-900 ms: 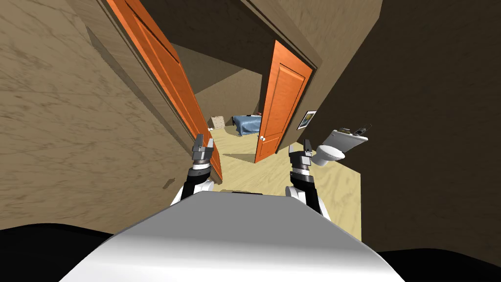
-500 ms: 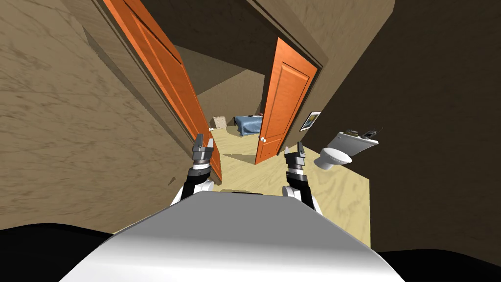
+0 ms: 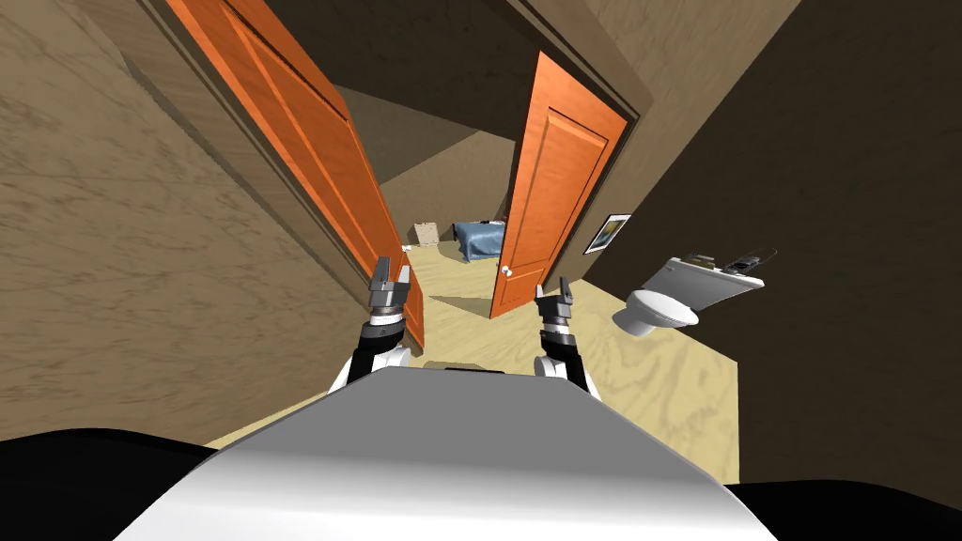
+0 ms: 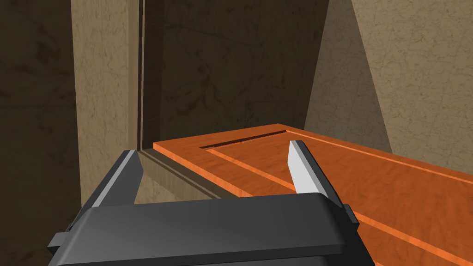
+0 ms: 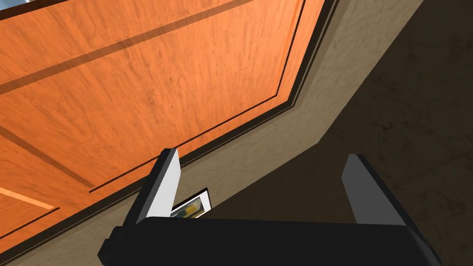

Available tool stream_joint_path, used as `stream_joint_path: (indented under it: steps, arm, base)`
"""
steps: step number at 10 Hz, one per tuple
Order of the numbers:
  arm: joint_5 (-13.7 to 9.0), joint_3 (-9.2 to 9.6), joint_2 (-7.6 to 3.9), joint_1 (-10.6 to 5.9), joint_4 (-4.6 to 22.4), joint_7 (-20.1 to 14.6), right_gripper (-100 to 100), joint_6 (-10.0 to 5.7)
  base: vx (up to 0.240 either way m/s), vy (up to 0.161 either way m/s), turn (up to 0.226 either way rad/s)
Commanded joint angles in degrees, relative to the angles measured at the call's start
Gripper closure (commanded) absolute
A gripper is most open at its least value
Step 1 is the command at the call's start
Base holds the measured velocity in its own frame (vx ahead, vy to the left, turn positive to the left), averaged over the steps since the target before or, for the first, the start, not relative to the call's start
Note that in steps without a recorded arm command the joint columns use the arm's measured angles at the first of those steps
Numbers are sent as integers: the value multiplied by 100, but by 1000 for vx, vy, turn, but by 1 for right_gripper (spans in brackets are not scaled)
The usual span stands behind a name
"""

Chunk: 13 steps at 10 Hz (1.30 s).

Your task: Push the door open

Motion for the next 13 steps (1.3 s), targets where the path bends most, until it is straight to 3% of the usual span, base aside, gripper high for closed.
stream_joint_path:
  steps: [1, 13]
  arm:
    - [-108, 95, -41, -27, 202, -140, -100, -110]
    - [-1070, 922, -227, -472, 2013, -1337, -100, -855]
  base:
    - [79, -84, 81]
    - [85, -99, 103]
